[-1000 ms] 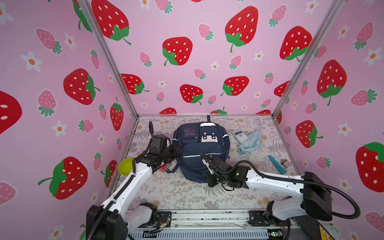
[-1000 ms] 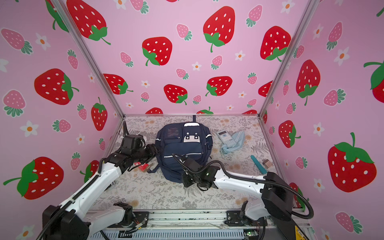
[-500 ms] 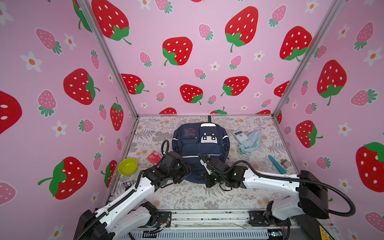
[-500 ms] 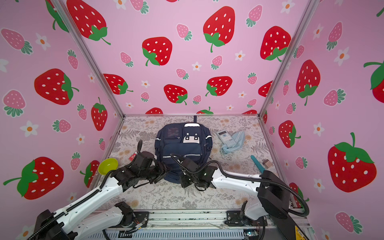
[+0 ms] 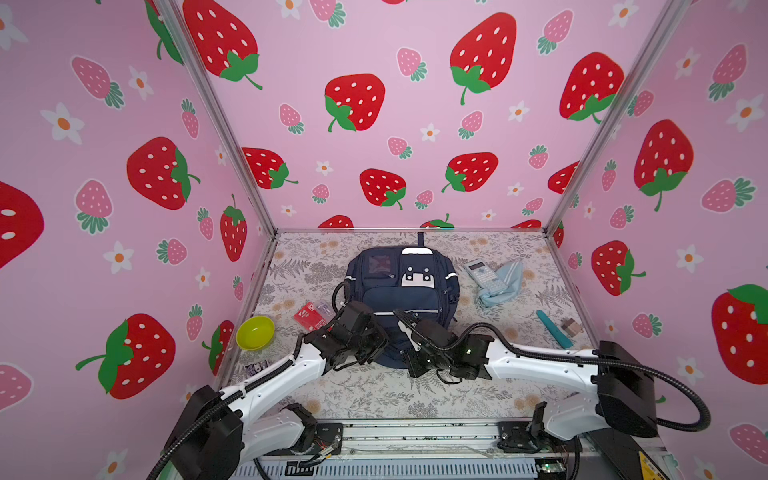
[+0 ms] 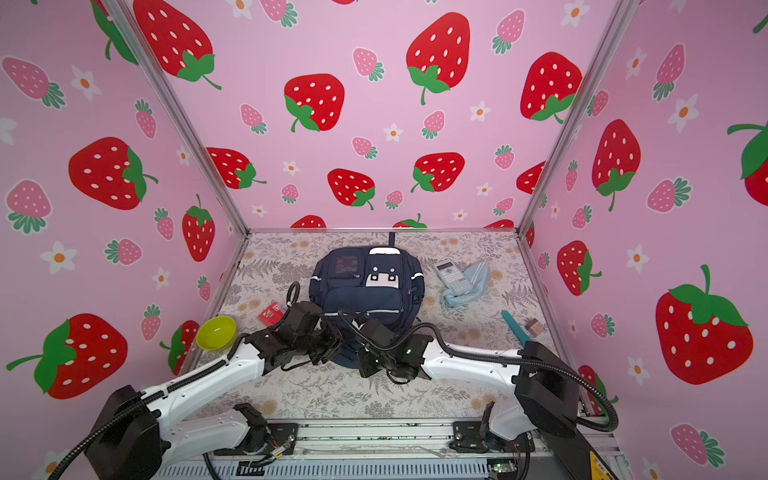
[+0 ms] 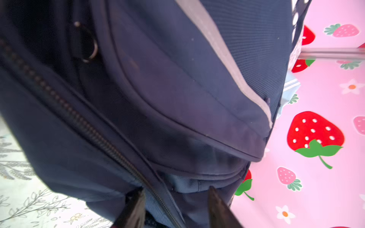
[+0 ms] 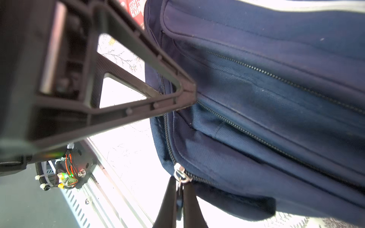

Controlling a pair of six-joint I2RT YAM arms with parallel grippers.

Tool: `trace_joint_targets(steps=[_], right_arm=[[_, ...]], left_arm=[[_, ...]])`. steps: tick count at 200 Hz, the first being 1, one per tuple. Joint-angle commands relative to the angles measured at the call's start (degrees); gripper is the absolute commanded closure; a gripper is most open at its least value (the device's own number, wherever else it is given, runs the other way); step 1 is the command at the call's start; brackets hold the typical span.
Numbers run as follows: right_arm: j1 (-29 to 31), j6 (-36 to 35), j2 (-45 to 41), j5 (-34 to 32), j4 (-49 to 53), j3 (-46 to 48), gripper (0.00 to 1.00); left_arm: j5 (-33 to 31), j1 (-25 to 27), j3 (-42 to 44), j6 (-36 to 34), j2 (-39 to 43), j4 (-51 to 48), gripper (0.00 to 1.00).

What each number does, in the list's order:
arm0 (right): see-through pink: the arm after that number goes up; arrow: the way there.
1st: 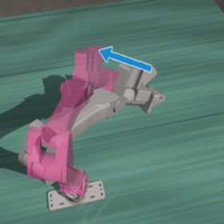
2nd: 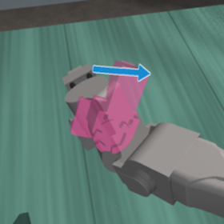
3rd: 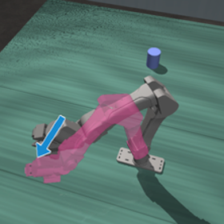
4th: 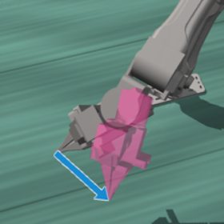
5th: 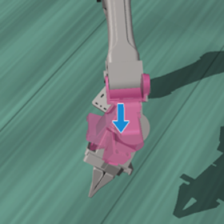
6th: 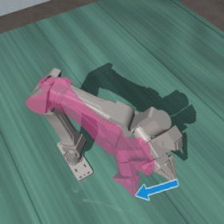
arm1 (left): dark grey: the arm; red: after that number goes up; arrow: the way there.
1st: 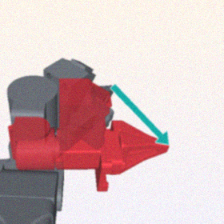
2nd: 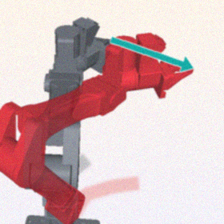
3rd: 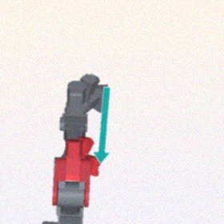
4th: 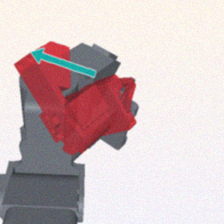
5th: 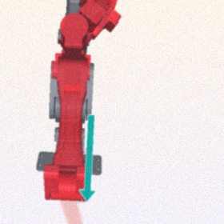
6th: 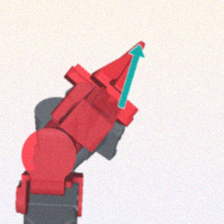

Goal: Pack the student bag

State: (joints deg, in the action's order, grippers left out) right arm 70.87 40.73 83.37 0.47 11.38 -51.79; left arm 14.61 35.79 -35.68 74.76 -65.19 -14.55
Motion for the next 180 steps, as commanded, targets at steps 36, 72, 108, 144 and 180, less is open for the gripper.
trace_joint_targets(steps=[36, 72, 108, 144, 180], right_arm=[[0.8, 0.4, -1.7, -0.6, -1.2, -0.5, 1.00], [1.1, 0.4, -1.7, -0.1, -1.4, -0.2, 1.00], [1.6, 0.4, -1.7, -0.9, 0.1, -0.7, 1.00], [1.6, 0.6, -2.9, -2.0, 0.7, 0.4, 1.00], [-0.1, -0.1, -7.2, -3.9, 2.8, 4.0, 1.00]], left_arm=[[0.7, -0.1, 0.7, 0.6, 2.3, -2.0, 0.45], [1.8, -0.2, 1.7, 1.2, 0.8, 0.7, 0.49], [3.1, -0.5, 1.5, 1.1, -3.2, 4.9, 0.71], [1.3, -2.0, -1.9, -3.2, -2.0, 0.5, 0.93], [-0.4, -3.1, -1.9, -6.1, 1.0, -1.4, 1.00]])
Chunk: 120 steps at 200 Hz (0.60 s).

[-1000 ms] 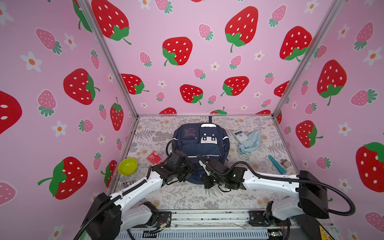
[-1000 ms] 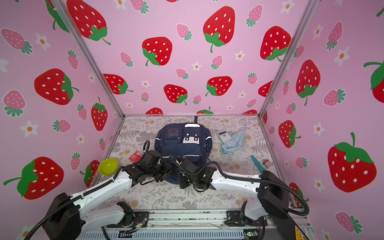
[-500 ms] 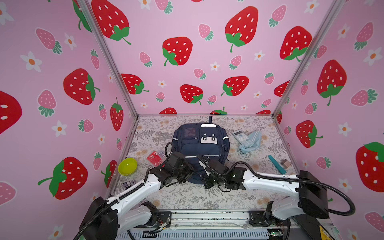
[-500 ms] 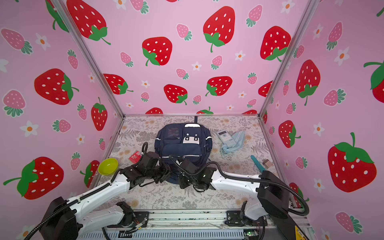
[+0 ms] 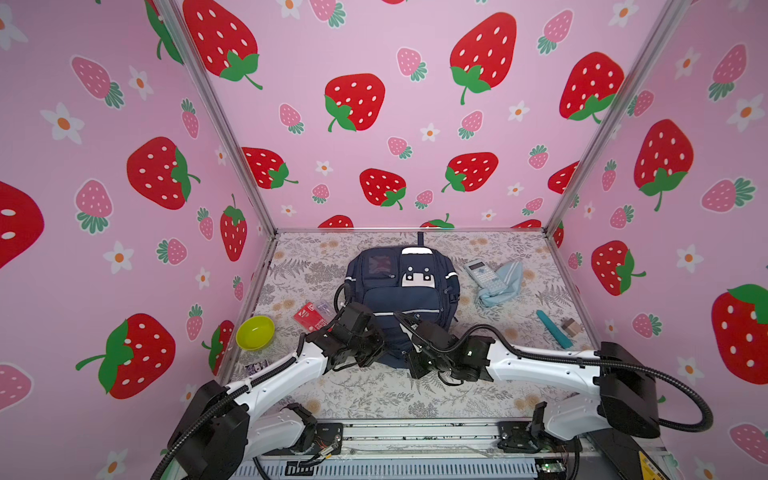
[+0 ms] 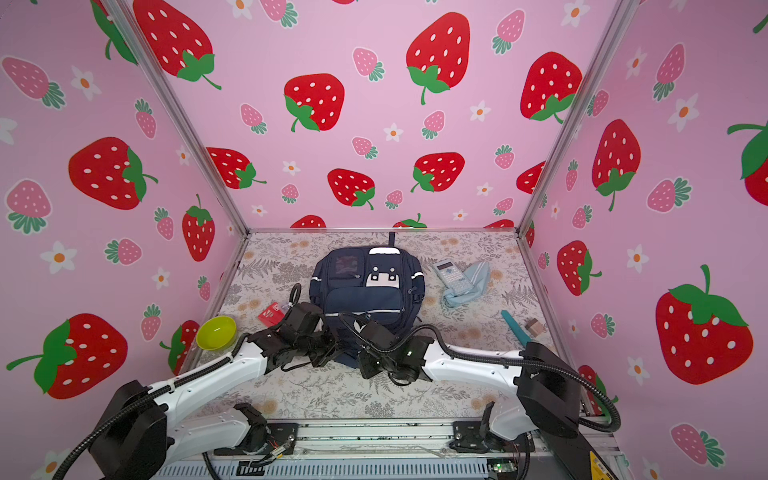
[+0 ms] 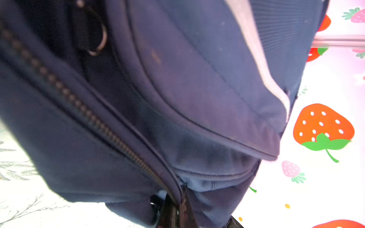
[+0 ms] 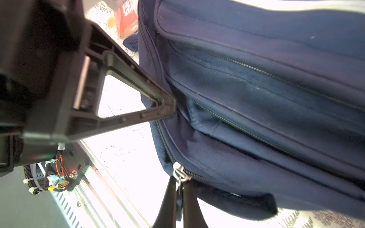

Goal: Pack the student bag

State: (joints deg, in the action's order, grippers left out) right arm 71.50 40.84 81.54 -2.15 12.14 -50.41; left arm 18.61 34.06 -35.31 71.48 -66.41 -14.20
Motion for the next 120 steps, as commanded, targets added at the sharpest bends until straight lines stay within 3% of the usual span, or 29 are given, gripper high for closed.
trace_joint_targets(steps=[1, 47, 120], right_arm=[[-0.9, -0.2, -5.6, -1.3, 2.1, 2.9, 1.00], [-11.3, -3.0, -12.4, 0.1, 5.1, 8.4, 1.00], [-26.7, -11.9, -8.6, -3.5, 6.0, 8.3, 1.00]], left_arm=[[-4.5, -1.4, -2.2, -3.0, 2.3, -1.9, 1.00], [-6.0, -1.7, -2.9, -7.1, 5.5, -5.3, 1.00], [-5.2, -1.8, -6.2, -12.0, 7.8, -9.1, 1.00]])
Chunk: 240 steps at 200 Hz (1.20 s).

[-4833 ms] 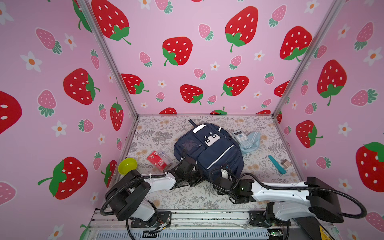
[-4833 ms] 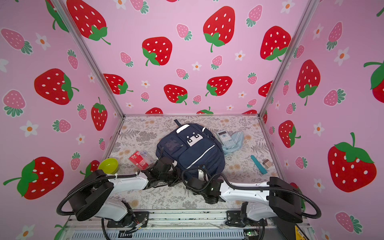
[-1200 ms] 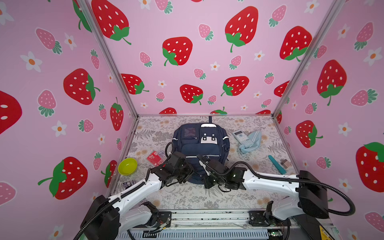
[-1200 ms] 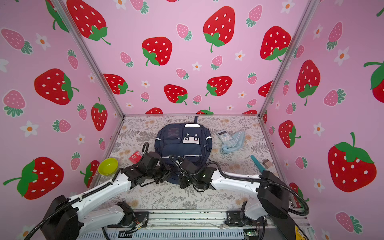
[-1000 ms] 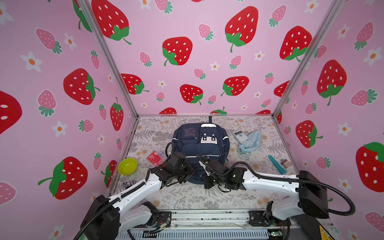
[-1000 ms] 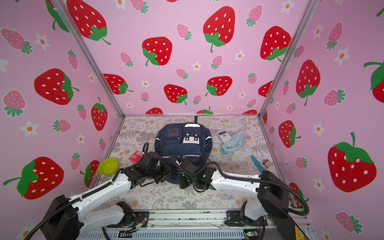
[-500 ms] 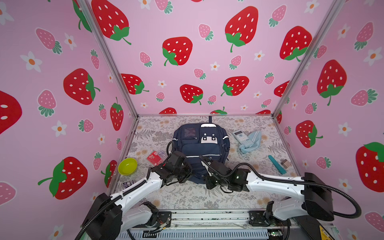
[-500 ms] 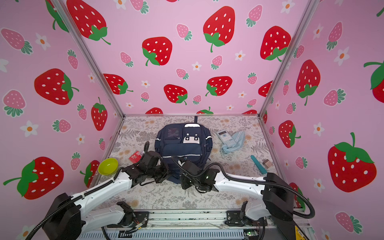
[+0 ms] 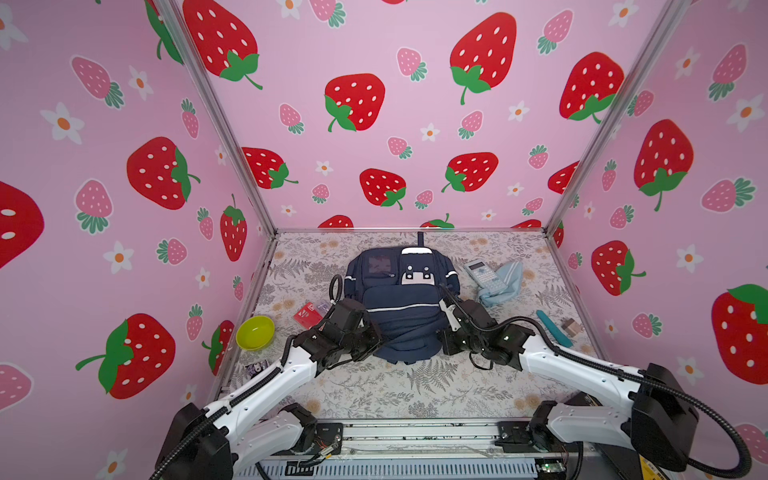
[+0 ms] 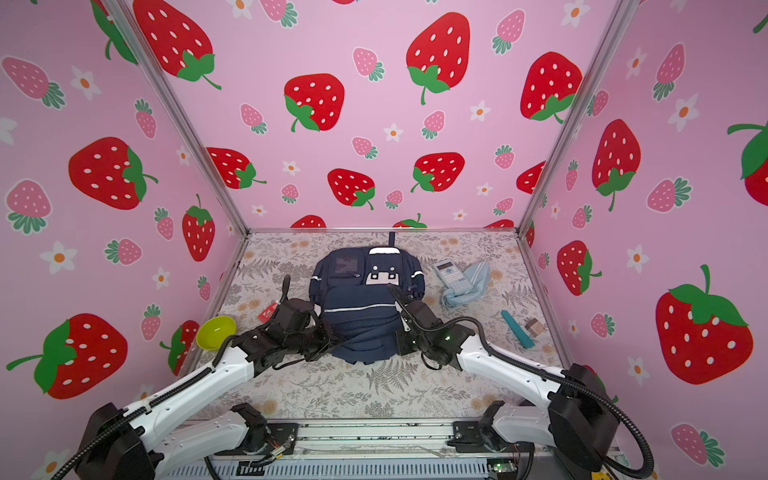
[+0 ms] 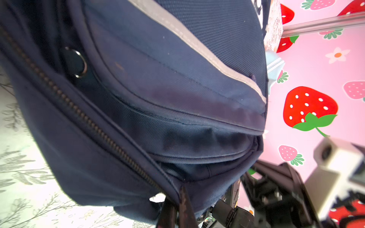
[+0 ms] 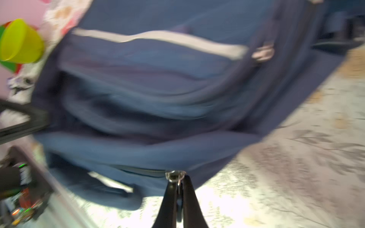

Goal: Pack the student bag

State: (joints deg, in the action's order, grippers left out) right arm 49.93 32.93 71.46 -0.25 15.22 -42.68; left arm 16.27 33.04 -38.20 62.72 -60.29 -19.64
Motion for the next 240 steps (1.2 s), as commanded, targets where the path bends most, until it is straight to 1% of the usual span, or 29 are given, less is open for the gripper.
trace_joint_targets(steps=[1, 21, 34, 64, 82, 122, 160, 182, 195, 205, 206, 211, 212, 213, 216, 218, 219, 221, 225, 231, 240], right_arm=[[-5.4, -4.1, 1.5, -5.4, 2.9, 0.5, 1.00], [-9.5, -5.9, 2.2, -3.9, 0.9, 0.4, 1.00], [-10.8, -6.9, 3.3, -2.9, 0.0, -0.1, 1.00], [-11.2, -9.4, 6.3, -0.9, -2.0, -1.0, 1.00], [-11.5, -10.0, 7.6, -1.2, -3.0, -0.4, 1.00], [-13.6, -11.4, 9.6, -3.3, -3.4, -0.2, 1.00], [-14.7, -13.3, 11.1, -1.7, -4.1, -1.1, 1.00], [-14.7, -13.5, 12.1, -0.4, -4.5, -1.5, 1.00], [-14.6, -13.0, 11.2, -0.2, -4.2, -1.3, 1.00], [-14.5, -12.4, 10.1, -0.8, -3.4, -1.4, 0.92], [-14.5, -12.3, 9.8, -1.0, -3.2, -1.3, 0.89], [-14.5, -11.8, 8.8, -1.6, -2.6, -1.2, 0.82], [-14.5, -11.8, 8.8, -1.6, -2.6, -1.2, 0.82], [-14.5, -11.6, 8.5, -1.8, -2.4, -1.2, 0.79], [-14.5, -11.4, 7.9, -2.1, -2.2, -1.2, 0.76], [-14.5, -11.1, 7.4, -2.5, -1.8, -1.2, 0.72], [-14.5, -11.1, 7.4, -2.5, -1.8, -1.2, 0.72], [-14.5, -10.8, 6.5, -3.1, -1.1, -1.3, 0.68], [-14.5, -10.4, 5.9, -3.5, -0.6, -1.5, 0.65], [-14.5, -9.9, 4.4, -4.4, 1.2, -1.8, 0.59], [-14.3, -8.7, 1.8, -5.3, 3.1, -2.1, 0.55]], left_arm=[[-2.8, -0.8, -3.3, -3.2, 1.7, -3.7, 1.00], [-2.6, -0.7, -3.2, -3.7, 1.9, -4.1, 1.00], [-2.0, -0.7, -2.6, -3.5, 1.8, -3.4, 1.00], [-0.6, -0.7, -1.2, -2.6, 0.9, -0.9, 1.00], [0.4, -0.6, -0.3, -1.7, 0.3, 0.9, 1.00], [-0.1, -0.5, 0.7, -1.6, 0.7, 1.0, 1.00], [0.3, -0.4, 1.7, -1.0, 0.9, 1.6, 1.00], [1.3, -0.3, 3.0, 0.4, 0.3, 4.1, 1.00], [1.7, 0.0, 3.5, 1.3, -0.3, 5.7, 1.00], [2.0, 0.2, 3.9, 2.0, -0.6, 7.3, 1.00], [2.0, 0.3, 4.0, 2.0, -0.6, 7.5, 1.00], [2.2, 0.4, 4.3, 2.4, -0.7, 8.5, 1.00], [2.3, 0.4, 4.3, 2.5, -0.7, 8.7, 1.00], [2.3, 0.4, 4.4, 2.6, -0.7, 8.9, 1.00], [2.5, 0.4, 4.5, 2.7, -0.9, 9.5, 1.00], [2.7, 0.5, 4.6, 2.8, -1.0, 9.8, 1.00], [2.7, 0.5, 4.7, 2.8, -1.0, 10.1, 1.00], [2.9, 0.5, 4.7, 2.8, -1.1, 10.4, 1.00], [3.2, 0.7, 4.8, 3.0, -1.2, 11.1, 0.96], [3.6, 0.8, 4.6, 2.8, -1.5, 11.6, 0.84], [3.8, 1.2, 3.9, 1.8, -1.8, 11.4, 0.69]])
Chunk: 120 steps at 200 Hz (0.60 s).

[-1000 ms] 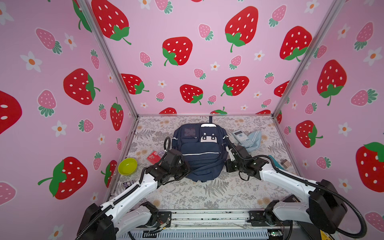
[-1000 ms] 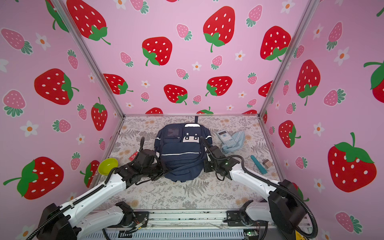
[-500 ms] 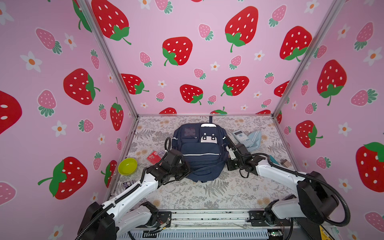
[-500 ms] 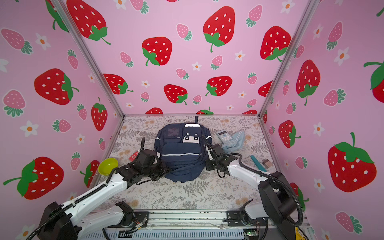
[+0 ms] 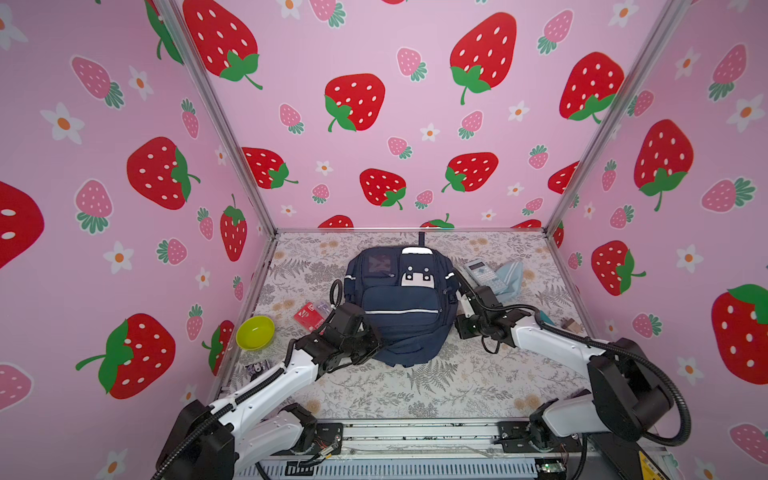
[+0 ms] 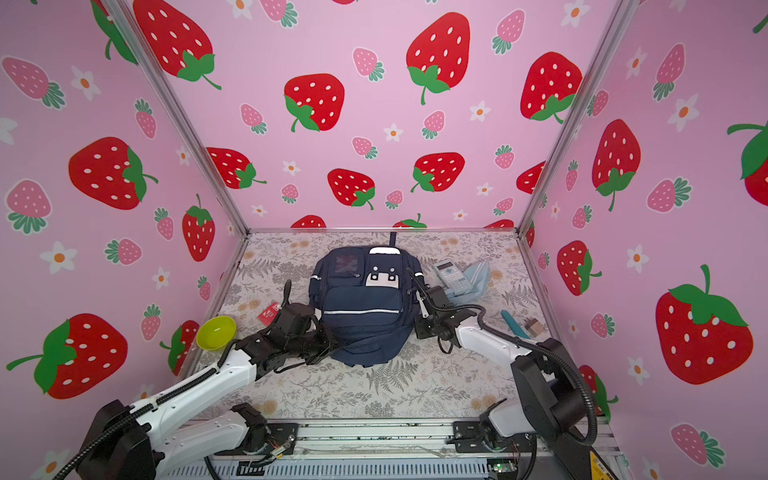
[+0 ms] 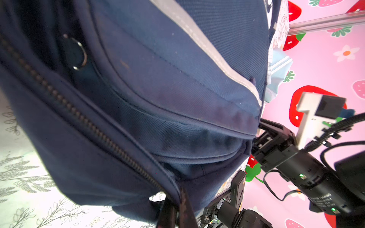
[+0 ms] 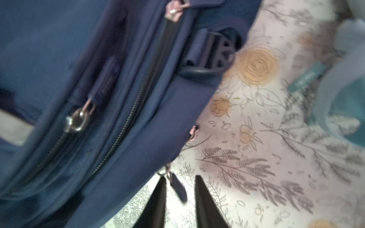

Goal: Pack the student bag

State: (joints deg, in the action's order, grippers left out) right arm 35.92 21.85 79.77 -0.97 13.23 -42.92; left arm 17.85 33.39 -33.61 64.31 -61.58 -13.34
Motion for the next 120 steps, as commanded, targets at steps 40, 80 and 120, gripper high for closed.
trace_joint_targets(steps=[40, 80, 120], right_arm=[[1.0, 7.2, -17.4, -3.1, 8.9, -0.7, 0.50], [1.9, 12.1, -21.9, 1.6, 6.4, 1.4, 0.49], [1.7, 14.7, -18.7, 4.9, 4.4, -1.5, 0.49]], left_arm=[[-2.5, 1.8, -10.8, -16.9, 1.6, -9.7, 0.45], [-8.6, 2.3, -21.9, -39.8, -2.5, -20.5, 0.36], [-9.6, 4.2, -31.2, -53.5, -14.3, -28.2, 0.36]])
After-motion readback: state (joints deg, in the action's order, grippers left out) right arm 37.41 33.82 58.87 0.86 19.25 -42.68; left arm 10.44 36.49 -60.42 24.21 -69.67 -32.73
